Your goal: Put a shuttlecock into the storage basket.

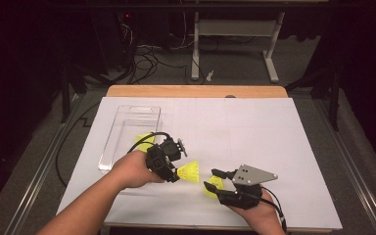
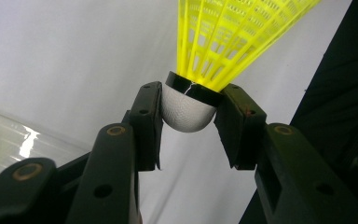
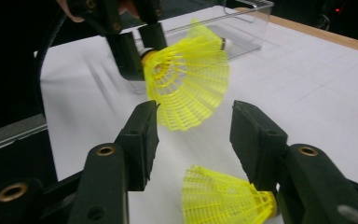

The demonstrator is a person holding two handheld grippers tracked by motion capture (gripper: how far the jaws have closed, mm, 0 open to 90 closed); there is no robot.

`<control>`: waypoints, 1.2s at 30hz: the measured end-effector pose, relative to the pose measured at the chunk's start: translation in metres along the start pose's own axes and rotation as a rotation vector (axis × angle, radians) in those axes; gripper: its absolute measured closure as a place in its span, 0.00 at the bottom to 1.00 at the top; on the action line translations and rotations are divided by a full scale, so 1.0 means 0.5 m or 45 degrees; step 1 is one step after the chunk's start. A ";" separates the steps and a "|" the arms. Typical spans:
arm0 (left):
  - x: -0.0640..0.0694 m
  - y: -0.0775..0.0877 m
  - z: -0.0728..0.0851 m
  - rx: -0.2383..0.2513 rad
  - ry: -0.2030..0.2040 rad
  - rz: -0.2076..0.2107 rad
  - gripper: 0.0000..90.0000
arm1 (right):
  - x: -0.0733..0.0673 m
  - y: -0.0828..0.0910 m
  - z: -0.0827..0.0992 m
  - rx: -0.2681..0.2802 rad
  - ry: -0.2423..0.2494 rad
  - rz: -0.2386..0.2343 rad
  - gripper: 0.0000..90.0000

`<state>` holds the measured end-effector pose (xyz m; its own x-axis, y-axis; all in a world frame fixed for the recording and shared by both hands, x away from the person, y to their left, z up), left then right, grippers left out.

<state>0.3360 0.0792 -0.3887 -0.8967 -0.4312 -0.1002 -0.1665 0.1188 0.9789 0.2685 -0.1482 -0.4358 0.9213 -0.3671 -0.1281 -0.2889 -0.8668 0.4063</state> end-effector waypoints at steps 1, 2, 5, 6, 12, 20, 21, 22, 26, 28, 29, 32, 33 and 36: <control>-0.001 -0.001 0.001 0.003 0.004 0.003 0.69 | 0.004 0.004 0.001 0.005 -0.004 0.014 0.55; -0.002 -0.001 0.001 -0.001 0.010 0.001 0.69 | 0.006 0.006 0.001 0.012 -0.009 0.019 0.53; -0.004 -0.001 0.002 -0.004 0.029 -0.002 0.69 | 0.015 0.015 0.004 0.038 -0.014 0.056 0.47; -0.005 -0.002 0.002 -0.008 0.037 -0.006 0.69 | 0.018 0.019 0.005 0.047 -0.013 0.074 0.44; -0.010 -0.006 0.008 -0.011 0.072 -0.006 0.69 | 0.035 0.035 0.012 0.076 -0.043 0.174 0.29; -0.020 -0.008 0.016 -0.005 0.096 0.003 0.69 | 0.066 0.063 0.022 0.094 -0.078 0.269 0.17; -0.021 -0.007 0.017 -0.004 0.097 0.005 0.69 | 0.068 0.065 0.023 0.093 -0.084 0.278 0.17; -0.022 -0.007 0.017 -0.004 0.100 0.002 0.69 | 0.073 0.069 0.026 0.095 -0.097 0.295 0.16; -0.022 -0.007 0.018 -0.002 0.093 0.007 0.69 | 0.084 0.080 0.032 0.085 -0.119 0.340 0.11; -0.020 -0.007 0.018 0.005 0.091 0.012 0.69 | 0.089 0.089 0.038 0.080 -0.117 0.368 0.08; -0.020 -0.008 0.018 0.007 0.093 0.012 0.69 | 0.091 0.093 0.041 0.076 -0.120 0.374 0.07; -0.021 -0.008 0.017 0.005 0.096 0.009 0.69 | 0.099 0.106 0.053 0.071 -0.139 0.406 0.04; -0.021 -0.008 0.017 0.008 0.099 0.010 0.69 | 0.101 0.110 0.057 0.071 -0.137 0.417 0.03; -0.023 -0.007 0.018 0.013 0.107 0.015 0.69 | 0.105 0.119 0.068 0.087 -0.142 0.441 0.00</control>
Point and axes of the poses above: each handheld gripper's, and its own axes: y roughly backward along the jaws, z roughly out of its underside, x roughly to its right, the point moved 2 cm from there along -y, roughly forward along the jaws, and after that the axes turned 13 degrees about -z, right-handed, at the moved point
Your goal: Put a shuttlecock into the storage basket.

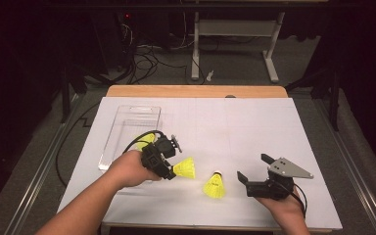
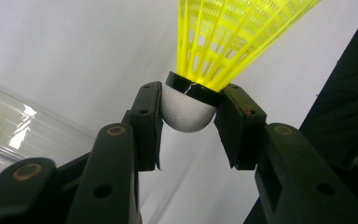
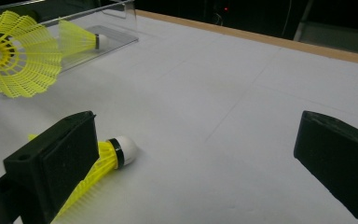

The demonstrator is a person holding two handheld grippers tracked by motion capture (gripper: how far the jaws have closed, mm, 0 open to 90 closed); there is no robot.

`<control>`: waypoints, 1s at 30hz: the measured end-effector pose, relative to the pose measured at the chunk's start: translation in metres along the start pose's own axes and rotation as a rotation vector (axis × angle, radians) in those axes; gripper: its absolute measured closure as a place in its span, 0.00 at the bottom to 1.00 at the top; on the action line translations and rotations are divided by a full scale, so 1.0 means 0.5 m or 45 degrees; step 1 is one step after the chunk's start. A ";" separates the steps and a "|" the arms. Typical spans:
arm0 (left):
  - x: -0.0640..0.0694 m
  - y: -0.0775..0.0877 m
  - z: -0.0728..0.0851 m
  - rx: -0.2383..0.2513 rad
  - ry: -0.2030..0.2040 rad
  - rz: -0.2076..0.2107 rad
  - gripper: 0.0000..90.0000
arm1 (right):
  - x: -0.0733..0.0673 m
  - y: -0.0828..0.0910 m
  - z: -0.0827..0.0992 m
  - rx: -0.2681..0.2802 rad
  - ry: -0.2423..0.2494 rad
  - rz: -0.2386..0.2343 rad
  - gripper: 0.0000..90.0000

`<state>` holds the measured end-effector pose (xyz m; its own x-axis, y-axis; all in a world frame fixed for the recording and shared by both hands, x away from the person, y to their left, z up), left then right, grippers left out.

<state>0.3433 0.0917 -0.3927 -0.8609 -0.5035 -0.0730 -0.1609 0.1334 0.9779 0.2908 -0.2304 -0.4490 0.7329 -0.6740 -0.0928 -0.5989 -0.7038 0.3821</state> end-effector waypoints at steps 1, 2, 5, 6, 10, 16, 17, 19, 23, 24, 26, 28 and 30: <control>-0.001 0.000 0.001 0.002 0.000 0.000 0.69 | 0.001 0.002 0.003 0.008 -0.003 0.009 0.00; -0.001 0.000 0.001 0.004 0.002 -0.001 0.69 | 0.003 0.004 0.007 0.019 -0.004 0.014 0.00; -0.003 0.003 0.001 0.002 0.008 -0.001 0.69 | 0.006 0.012 0.017 0.044 -0.005 0.040 0.00; -0.004 0.003 0.001 0.002 0.010 0.000 0.69 | 0.008 0.014 0.021 0.049 -0.010 0.043 0.00; -0.006 0.005 0.003 0.011 0.024 0.001 0.69 | 0.014 0.021 0.029 0.039 0.002 0.074 0.00; -0.008 0.008 0.004 0.027 0.034 0.013 0.69 | 0.023 0.029 0.035 0.055 -0.024 0.099 0.00; -0.009 0.009 0.004 0.025 0.033 0.011 0.69 | 0.023 0.030 0.035 0.055 -0.024 0.100 0.00; -0.010 0.010 0.005 0.026 0.039 0.015 0.69 | 0.025 0.031 0.036 0.058 -0.030 0.106 0.00; -0.016 0.016 0.008 0.029 0.059 0.026 0.69 | 0.025 0.033 0.034 0.064 -0.022 0.116 0.00; -0.019 0.018 0.009 0.023 0.059 0.026 0.69 | 0.025 0.033 0.034 0.066 -0.024 0.119 0.00; -0.021 0.022 0.010 0.034 0.071 0.027 0.69 | 0.025 0.033 0.033 0.068 -0.025 0.120 0.00; -0.024 0.028 0.012 0.039 0.078 0.027 0.69 | 0.024 0.033 0.033 0.066 -0.024 0.118 0.00; -0.027 0.035 0.013 0.036 0.079 0.027 0.69 | 0.023 0.033 0.033 0.065 -0.022 0.117 0.00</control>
Point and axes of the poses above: each handheld gripper's, and its own axes: y roughly backward along the jaws, z roughly out of its underside, x roughly to its right, the point moved 2 cm from there along -y, roughly forward along the jaws, and after that the axes turned 13 degrees about -z, right-handed, at the moved point
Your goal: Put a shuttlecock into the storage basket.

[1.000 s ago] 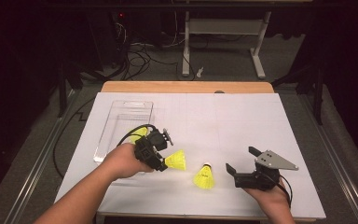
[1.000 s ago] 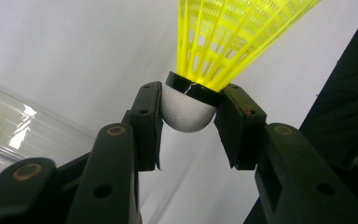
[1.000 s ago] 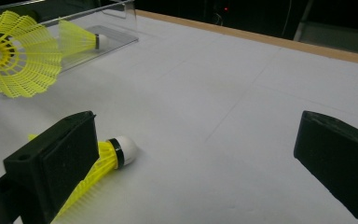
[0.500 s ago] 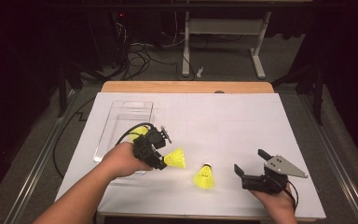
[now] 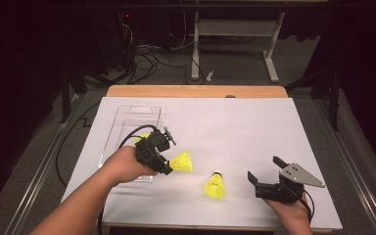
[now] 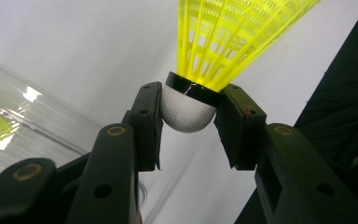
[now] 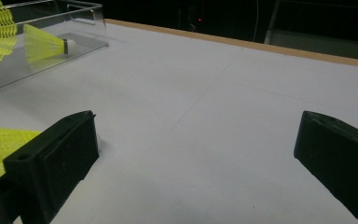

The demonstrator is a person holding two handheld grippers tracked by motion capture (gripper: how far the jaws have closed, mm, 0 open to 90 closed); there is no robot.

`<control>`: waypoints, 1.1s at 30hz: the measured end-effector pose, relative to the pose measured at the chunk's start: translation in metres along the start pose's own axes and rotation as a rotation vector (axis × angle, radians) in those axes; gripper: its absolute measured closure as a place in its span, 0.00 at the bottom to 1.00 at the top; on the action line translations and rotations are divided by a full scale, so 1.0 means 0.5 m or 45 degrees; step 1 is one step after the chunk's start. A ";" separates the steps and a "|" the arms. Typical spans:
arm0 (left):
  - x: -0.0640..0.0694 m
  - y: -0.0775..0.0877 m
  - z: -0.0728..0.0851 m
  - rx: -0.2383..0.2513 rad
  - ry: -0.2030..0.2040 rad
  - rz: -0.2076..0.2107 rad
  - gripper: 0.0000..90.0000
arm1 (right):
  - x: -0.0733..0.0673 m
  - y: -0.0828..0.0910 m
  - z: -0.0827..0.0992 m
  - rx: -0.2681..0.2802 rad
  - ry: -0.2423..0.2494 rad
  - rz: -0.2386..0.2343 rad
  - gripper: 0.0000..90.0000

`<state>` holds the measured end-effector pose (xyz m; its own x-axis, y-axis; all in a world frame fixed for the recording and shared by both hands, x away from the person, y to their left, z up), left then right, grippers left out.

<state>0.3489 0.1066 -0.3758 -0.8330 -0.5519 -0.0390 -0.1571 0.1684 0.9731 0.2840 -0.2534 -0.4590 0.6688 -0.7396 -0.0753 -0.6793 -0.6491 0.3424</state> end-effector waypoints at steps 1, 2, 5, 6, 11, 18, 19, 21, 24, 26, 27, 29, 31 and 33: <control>-0.001 0.003 0.001 0.000 0.003 -0.001 0.69 | -0.001 0.000 0.000 -0.001 0.000 -0.001 0.00; -0.002 0.006 0.001 0.001 0.004 -0.001 0.69 | -0.001 0.000 -0.001 -0.003 0.006 -0.003 0.00; -0.009 0.020 0.002 0.012 0.013 -0.006 0.69 | -0.003 -0.002 -0.002 0.003 0.013 -0.007 0.00; -0.011 0.024 0.003 0.013 0.015 -0.007 0.69 | -0.004 -0.003 -0.003 0.002 0.013 -0.007 0.00; -0.024 0.038 0.009 0.014 0.034 -0.016 0.69 | -0.006 -0.005 -0.003 -0.002 0.023 -0.014 0.00; -0.052 0.054 0.025 0.015 0.086 -0.034 0.69 | -0.007 -0.004 -0.003 -0.004 0.032 -0.016 0.00; -0.056 0.057 0.028 0.015 0.096 -0.036 0.69 | -0.006 -0.004 -0.003 -0.004 0.031 -0.016 0.00; -0.064 0.060 0.033 0.014 0.117 -0.039 0.69 | -0.006 -0.004 -0.003 -0.004 0.032 -0.017 0.00; -0.076 0.064 0.042 0.014 0.139 -0.046 0.69 | -0.006 -0.004 -0.003 -0.002 0.031 -0.017 0.00; -0.084 0.067 0.048 0.011 0.157 -0.049 0.69 | -0.006 -0.004 -0.003 -0.001 0.029 -0.017 0.00; -0.089 0.068 0.052 0.011 0.166 -0.053 0.69 | -0.006 -0.004 -0.003 -0.001 0.028 -0.017 0.00; -0.096 0.068 0.059 0.005 0.182 -0.054 0.69 | -0.005 -0.003 -0.003 -0.001 0.028 -0.017 0.00; -0.103 0.068 0.066 0.006 0.190 -0.057 0.69 | -0.005 -0.003 -0.004 0.000 0.026 -0.017 0.00; -0.112 0.069 0.075 -0.003 0.206 -0.062 0.69 | -0.005 -0.003 -0.003 -0.001 0.028 -0.018 0.00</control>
Point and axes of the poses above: each handheld gripper's, and its own axes: y roughly backward along the jaws, z roughly out of its underside, x roughly to its right, the point moved 2 cm from there along -y, roughly forward along the jaws, and after that the axes turned 13 degrees about -z, right-handed, at the moved point
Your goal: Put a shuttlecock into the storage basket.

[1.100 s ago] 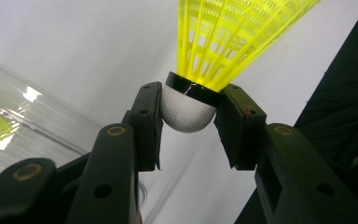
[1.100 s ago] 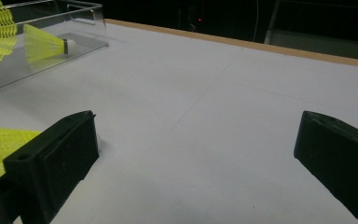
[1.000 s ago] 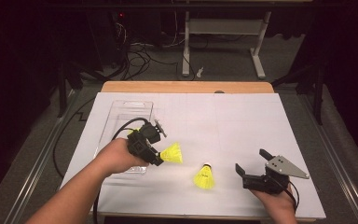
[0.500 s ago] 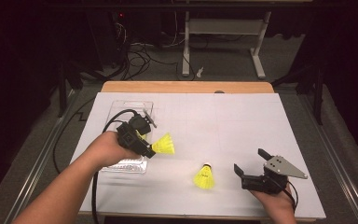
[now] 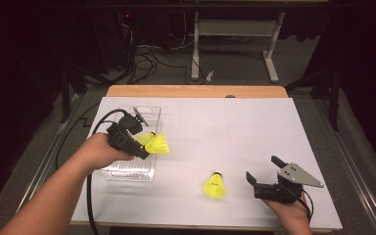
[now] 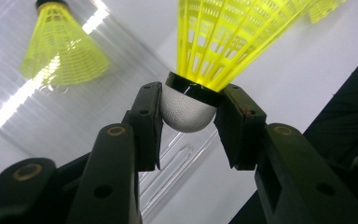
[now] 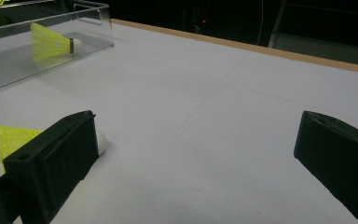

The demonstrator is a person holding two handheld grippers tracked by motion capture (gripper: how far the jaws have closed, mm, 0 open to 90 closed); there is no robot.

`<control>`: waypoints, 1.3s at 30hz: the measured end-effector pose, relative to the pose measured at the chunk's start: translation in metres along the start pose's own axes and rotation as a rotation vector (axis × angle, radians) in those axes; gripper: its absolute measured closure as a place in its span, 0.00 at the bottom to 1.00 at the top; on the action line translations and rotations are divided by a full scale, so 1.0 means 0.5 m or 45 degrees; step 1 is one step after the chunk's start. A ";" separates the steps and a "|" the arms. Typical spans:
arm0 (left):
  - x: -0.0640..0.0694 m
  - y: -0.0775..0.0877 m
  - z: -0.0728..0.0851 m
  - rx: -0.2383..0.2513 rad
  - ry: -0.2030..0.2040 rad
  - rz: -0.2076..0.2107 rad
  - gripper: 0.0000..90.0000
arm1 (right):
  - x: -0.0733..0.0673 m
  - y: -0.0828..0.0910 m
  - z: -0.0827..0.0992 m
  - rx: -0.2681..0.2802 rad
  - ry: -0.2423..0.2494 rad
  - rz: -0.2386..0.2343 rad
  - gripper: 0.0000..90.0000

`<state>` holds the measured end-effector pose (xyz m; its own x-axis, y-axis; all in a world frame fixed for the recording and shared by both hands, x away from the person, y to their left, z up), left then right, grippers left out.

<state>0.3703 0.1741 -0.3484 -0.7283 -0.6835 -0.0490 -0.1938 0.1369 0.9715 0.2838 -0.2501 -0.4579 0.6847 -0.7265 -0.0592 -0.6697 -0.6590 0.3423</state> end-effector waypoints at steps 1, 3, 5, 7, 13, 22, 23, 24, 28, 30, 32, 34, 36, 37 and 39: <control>-0.005 0.000 0.004 0.003 0.013 -0.001 0.69 | 0.000 0.000 0.000 0.000 0.000 0.000 0.00; -0.016 0.000 0.011 -0.001 0.031 -0.004 0.69 | 0.000 0.000 0.000 0.000 0.001 -0.001 0.00; -0.024 0.000 0.017 0.004 0.053 -0.009 0.69 | 0.000 -0.001 0.000 -0.002 0.006 0.000 0.00; -0.031 -0.002 0.024 -0.007 0.066 -0.016 0.69 | -0.001 -0.001 0.000 -0.006 0.008 -0.001 0.00; -0.057 -0.002 0.041 -0.004 0.125 -0.032 0.69 | -0.002 -0.004 0.001 -0.011 0.007 -0.006 0.00; -0.091 -0.007 0.061 -0.020 0.199 -0.046 0.69 | -0.002 -0.004 0.001 -0.014 0.015 -0.006 0.00; -0.095 -0.008 0.064 -0.022 0.206 -0.047 0.69 | -0.002 -0.004 0.001 -0.014 0.016 -0.007 0.00; -0.099 -0.010 0.066 -0.025 0.215 -0.049 0.69 | -0.002 -0.004 0.001 -0.015 0.017 -0.007 0.00; -0.113 -0.014 0.078 -0.034 0.246 -0.058 0.69 | -0.002 -0.004 0.001 -0.015 0.018 -0.008 0.00; -0.120 -0.016 0.084 -0.036 0.266 -0.061 0.69 | -0.002 -0.005 0.002 -0.016 0.016 -0.009 0.00; -0.127 -0.017 0.089 -0.033 0.284 -0.062 0.69 | -0.003 -0.005 0.002 -0.017 0.014 -0.011 0.00; -0.131 -0.017 0.093 -0.033 0.299 -0.067 0.69 | -0.003 -0.006 0.002 -0.017 0.015 -0.012 0.00; -0.134 -0.018 0.095 -0.033 0.301 -0.065 0.69 | -0.003 -0.006 0.002 -0.018 0.019 -0.013 0.00; -0.135 -0.018 0.095 -0.028 0.306 -0.064 0.69 | -0.003 -0.007 0.002 -0.019 0.017 -0.013 0.00; -0.134 -0.019 0.094 -0.032 0.306 -0.065 0.69 | -0.003 -0.007 0.002 -0.020 0.018 -0.014 0.00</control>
<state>0.3903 0.2523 -0.3652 -0.5403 -0.8403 -0.0444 -0.2074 0.0818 0.9748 0.2850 -0.2467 -0.4599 0.6962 -0.7161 -0.0495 -0.6575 -0.6638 0.3565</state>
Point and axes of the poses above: each handheld gripper's, and its own axes: y roughly backward along the jaws, z roughly out of its underside, x roughly to its right, the point moved 2 cm from there along -y, roughly forward along the jaws, and after that the axes turned 13 degrees about -z, right-handed, at the moved point
